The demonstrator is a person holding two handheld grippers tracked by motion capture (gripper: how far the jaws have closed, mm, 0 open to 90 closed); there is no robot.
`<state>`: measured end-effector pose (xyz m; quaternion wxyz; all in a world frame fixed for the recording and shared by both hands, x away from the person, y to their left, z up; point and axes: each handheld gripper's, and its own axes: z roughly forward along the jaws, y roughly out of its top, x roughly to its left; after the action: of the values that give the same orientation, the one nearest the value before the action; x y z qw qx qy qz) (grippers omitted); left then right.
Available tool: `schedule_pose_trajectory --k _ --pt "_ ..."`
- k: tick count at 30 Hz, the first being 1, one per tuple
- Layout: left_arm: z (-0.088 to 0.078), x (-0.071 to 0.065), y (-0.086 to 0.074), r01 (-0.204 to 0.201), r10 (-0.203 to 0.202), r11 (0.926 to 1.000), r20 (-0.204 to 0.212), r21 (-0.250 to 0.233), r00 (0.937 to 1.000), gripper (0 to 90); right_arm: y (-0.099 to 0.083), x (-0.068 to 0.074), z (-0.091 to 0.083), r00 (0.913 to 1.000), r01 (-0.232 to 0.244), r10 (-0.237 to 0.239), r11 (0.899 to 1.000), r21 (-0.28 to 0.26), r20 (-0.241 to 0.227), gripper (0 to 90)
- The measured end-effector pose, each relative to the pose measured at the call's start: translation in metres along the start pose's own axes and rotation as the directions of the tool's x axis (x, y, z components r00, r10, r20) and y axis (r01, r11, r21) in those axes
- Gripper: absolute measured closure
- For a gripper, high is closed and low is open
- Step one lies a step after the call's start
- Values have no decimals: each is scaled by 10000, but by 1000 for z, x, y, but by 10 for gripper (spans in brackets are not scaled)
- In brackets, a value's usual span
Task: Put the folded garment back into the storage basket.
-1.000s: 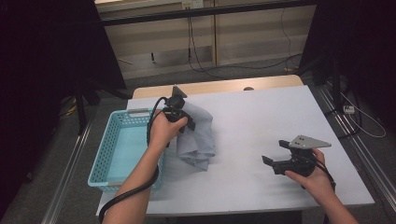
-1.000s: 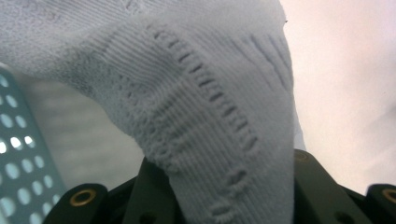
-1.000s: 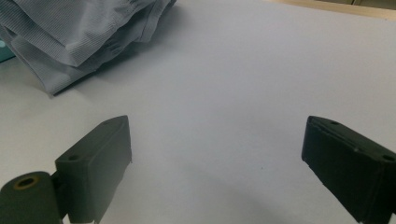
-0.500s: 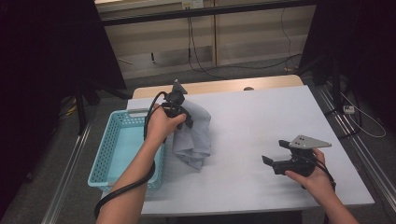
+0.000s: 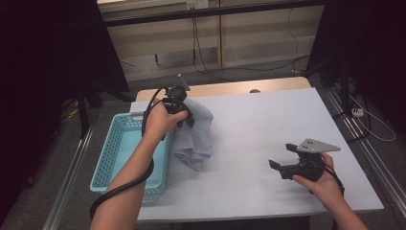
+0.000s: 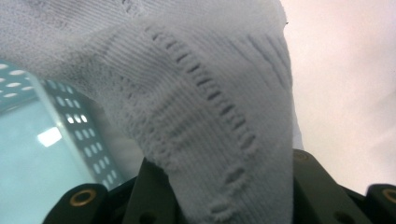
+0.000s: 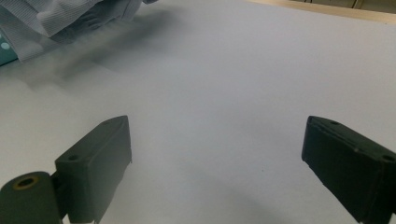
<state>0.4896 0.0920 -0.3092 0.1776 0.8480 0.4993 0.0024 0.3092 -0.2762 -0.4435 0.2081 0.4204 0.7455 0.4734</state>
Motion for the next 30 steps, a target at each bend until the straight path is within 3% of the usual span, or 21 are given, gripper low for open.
schedule_pose_trajectory --k 15,30 --pt "-22 2 7 -241 247 9992 -189 314 9995 695 1 0 0 10000 19 -19 10000 -30 -28 83" --pt "-42 11 10 -232 247 9991 -433 347 9988 693 0 0 -1 9999 71 -72 10000 -39 -109 83"
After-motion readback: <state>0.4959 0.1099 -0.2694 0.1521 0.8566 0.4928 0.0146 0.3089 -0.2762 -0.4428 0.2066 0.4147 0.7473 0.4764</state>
